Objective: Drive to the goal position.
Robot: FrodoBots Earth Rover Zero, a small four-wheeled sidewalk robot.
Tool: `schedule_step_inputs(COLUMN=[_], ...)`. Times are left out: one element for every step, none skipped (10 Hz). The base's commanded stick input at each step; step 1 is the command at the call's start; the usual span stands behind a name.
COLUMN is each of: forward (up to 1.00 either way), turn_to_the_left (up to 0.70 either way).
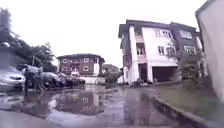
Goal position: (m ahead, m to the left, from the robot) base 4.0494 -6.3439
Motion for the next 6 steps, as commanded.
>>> schedule_step_inputs(forward=[0.70, 0.70, 0.70, 0.70, 0.70, 0.70], turn_to_the_left=[0.00, 0.00, 0.00, 0.00, 0.00, 0.00])
